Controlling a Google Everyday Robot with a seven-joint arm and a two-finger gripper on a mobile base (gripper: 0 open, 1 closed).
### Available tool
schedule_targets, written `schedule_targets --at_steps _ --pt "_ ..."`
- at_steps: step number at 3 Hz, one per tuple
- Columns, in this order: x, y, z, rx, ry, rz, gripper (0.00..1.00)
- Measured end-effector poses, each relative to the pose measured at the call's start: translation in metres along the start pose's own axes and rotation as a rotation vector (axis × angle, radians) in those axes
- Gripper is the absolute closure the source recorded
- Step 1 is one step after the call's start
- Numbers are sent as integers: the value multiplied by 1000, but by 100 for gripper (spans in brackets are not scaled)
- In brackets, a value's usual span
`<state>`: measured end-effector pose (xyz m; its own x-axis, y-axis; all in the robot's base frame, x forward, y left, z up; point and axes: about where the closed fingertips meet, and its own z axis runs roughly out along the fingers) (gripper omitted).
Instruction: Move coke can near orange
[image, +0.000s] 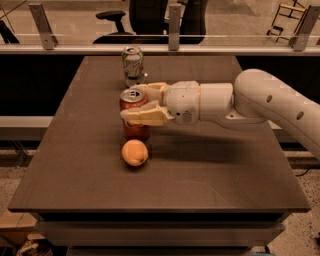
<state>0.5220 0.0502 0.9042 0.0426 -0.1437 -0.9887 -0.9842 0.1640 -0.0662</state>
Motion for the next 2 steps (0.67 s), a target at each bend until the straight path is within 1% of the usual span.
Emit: schedule_targets --at_steps 1,2 --pt "-1 1 2 -4 0 -1 0" --pt "-1 1 2 -4 0 -2 0"
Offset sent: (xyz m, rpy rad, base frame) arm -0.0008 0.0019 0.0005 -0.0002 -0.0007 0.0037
